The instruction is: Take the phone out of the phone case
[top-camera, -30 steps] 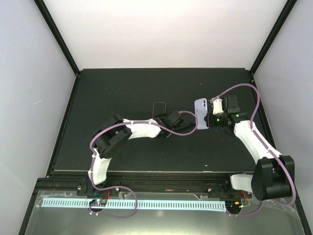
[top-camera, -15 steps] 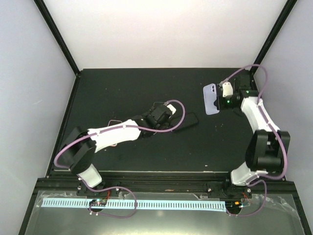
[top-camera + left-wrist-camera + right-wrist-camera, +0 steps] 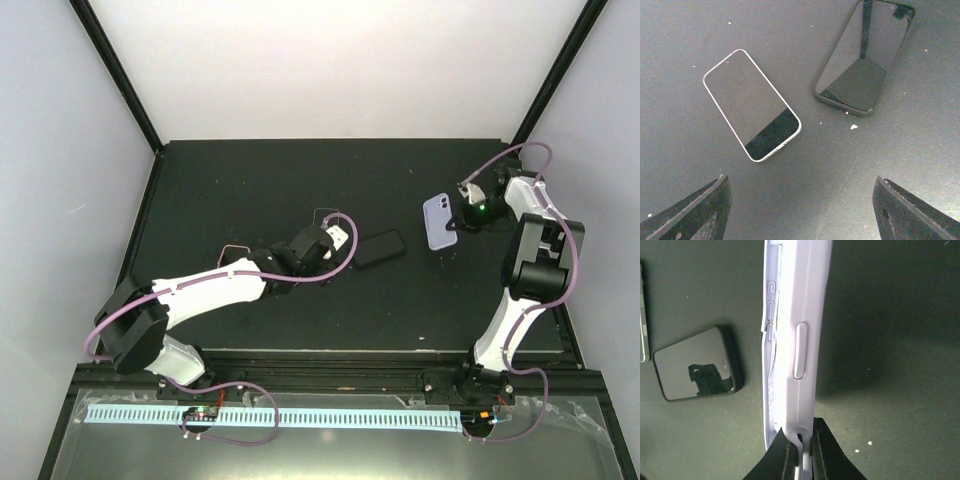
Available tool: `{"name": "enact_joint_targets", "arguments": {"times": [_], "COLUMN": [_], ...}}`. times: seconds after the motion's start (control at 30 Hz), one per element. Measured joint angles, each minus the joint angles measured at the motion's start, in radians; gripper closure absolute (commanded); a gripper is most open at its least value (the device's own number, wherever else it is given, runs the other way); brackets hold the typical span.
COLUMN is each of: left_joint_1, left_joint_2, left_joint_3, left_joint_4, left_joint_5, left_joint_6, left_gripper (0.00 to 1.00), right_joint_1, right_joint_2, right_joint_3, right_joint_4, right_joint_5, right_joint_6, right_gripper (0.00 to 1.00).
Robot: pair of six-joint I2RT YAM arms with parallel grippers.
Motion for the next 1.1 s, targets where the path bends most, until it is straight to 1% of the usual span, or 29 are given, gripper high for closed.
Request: {"name": "enact_joint_targets", "arguments": {"times": [0.13, 0.3, 0.47, 0.63, 0.7, 0.73, 0.8, 0.87, 1.0, 1.1], "left_joint_1": [0.000, 0.000, 0.000, 0.000, 0.000, 0.000, 0.000, 0.000, 0.000, 0.003], "left_joint_2": [0.000, 0.000, 0.002, 0.002, 0.002, 0.002, 0.002, 0.002, 0.004, 0.047], "left_joint_3": [0.000, 0.000, 0.005, 0.006, 0.006, 0.005, -0.003, -0.014, -0.037, -0.023], "left_joint_4": [0.007, 0.023, 0.031, 0.041, 0.049, 0.055, 0.071, 0.089, 0.164, 0.226], "left_joint_5": [0.023, 0.035, 0.050, 0.061, 0.062, 0.063, 0.063, 0.065, 0.073, 0.094], "left_joint_6": [-0.014, -0.017, -0.016, -0.016, -0.017, -0.016, -0.016, -0.016, -0.016, -0.014], "left_gripper": [0.21, 0.20, 0.20, 0.20, 0.18, 0.15, 0.06, 0.02, 0.01, 0.01], "right_joint_1": [0.001, -0.006, -0.008, -0.008, -0.008, -0.008, -0.008, -0.010, -0.012, -0.012], "right_joint_2": [0.003, 0.005, 0.048, 0.083, 0.084, 0.084, 0.084, 0.084, 0.048, -0.048], "right_joint_3": [0.000, -0.011, -0.011, -0.021, -0.022, -0.022, -0.022, -0.022, -0.050, -0.125], "right_joint_4": [-0.023, 0.000, 0.031, 0.048, 0.048, 0.048, 0.048, 0.048, 0.059, 0.078], "right_joint_5": [-0.027, -0.046, -0.051, -0.037, -0.023, -0.016, 0.004, 0.025, 0.070, 0.087], "right_joint_6": [0.006, 0.039, 0.064, 0.081, 0.081, 0.080, 0.080, 0.082, 0.082, 0.079], "right_gripper": [0.99, 0.98, 0.94, 0.83, 0.77, 0.73, 0.67, 0.62, 0.59, 0.57]}}
